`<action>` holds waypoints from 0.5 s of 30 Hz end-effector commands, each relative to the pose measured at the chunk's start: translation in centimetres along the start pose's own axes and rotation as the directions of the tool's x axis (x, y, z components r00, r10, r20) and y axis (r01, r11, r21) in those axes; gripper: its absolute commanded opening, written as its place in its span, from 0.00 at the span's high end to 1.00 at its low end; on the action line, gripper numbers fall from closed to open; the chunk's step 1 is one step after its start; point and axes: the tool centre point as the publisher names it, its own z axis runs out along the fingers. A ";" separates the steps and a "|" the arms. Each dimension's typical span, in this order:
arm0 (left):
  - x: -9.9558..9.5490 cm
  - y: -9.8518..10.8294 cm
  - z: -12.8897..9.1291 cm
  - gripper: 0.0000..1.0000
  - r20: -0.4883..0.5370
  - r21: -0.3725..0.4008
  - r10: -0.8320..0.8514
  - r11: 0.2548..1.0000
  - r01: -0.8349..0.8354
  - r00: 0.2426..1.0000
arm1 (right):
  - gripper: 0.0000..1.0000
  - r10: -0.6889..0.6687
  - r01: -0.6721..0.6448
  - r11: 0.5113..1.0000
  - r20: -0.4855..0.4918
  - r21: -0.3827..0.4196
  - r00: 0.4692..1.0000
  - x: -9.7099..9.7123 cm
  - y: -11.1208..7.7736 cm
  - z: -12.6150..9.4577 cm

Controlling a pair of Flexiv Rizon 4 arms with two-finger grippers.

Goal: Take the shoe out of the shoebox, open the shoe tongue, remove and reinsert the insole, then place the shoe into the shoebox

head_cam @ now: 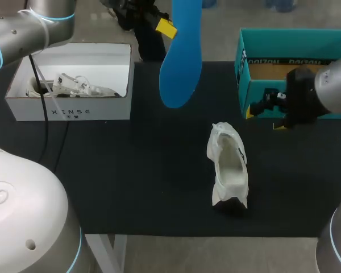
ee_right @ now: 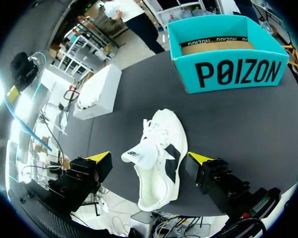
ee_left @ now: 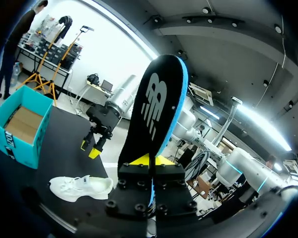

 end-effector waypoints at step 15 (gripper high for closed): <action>0.0 0.0 -0.1 1.00 -0.001 -0.001 0.000 1.000 0.000 1.000 | 0.00 0.237 -0.096 0.949 -0.482 0.300 0.844 3.0 2.9 -1.8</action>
